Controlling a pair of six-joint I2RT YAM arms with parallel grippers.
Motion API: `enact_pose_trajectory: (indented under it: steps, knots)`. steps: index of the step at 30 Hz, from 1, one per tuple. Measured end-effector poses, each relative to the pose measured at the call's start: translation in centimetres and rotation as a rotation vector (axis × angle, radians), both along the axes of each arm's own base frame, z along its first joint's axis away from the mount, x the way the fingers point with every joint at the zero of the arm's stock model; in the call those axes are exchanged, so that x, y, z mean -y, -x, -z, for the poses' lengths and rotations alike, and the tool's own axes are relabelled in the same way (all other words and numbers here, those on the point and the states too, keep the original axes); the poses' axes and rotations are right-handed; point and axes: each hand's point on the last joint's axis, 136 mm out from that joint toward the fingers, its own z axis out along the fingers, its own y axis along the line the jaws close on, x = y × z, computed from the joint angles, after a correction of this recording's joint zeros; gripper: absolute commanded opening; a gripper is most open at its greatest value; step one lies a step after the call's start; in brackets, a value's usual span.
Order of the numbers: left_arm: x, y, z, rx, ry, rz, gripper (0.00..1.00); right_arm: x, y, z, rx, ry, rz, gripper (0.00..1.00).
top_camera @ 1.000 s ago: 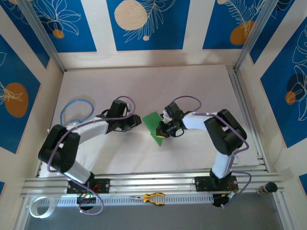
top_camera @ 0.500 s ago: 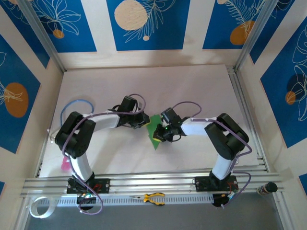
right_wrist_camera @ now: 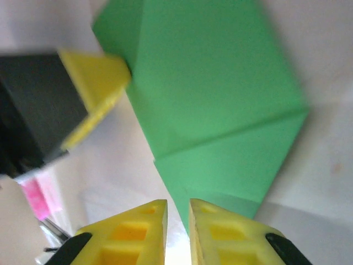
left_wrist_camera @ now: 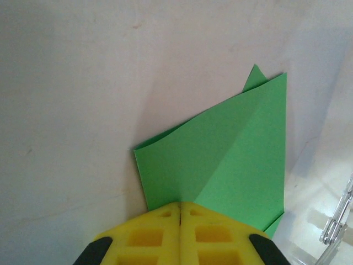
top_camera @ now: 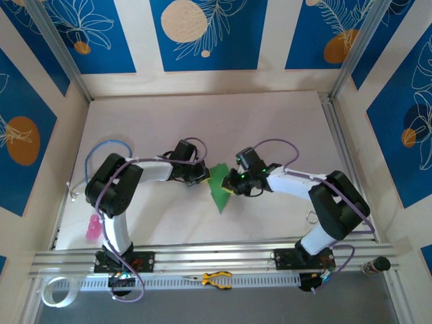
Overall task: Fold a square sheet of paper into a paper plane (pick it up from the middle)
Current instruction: Fold the wing for the fifth time at the center of the table.
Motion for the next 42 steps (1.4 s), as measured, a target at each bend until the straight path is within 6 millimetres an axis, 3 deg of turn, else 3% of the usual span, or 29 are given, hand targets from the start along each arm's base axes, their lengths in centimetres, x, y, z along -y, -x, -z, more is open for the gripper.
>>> enact_pose_trajectory:
  steps: [4,8,16,28,42]
  knots:
    - [0.2,0.0,0.0,0.024,0.025,0.009,0.08,3.1,-2.0,0.2,-0.009,-0.024,0.070,0.23]
    - [0.3,0.0,0.0,0.039,0.036,0.018,0.08,4.0,-2.4,0.6,-0.028,-0.053,0.069,0.25]
    - [0.4,0.0,0.0,0.043,0.036,0.026,0.07,3.8,-1.8,2.4,-0.090,-0.068,0.021,0.25]
    - [0.4,0.0,-0.1,0.056,0.033,0.040,0.07,3.2,-3.1,3.1,-0.087,-0.092,-0.040,0.25]
    - [0.5,0.0,-0.2,0.058,0.029,0.058,0.07,1.8,-3.5,1.7,0.016,-0.215,-0.213,0.18]
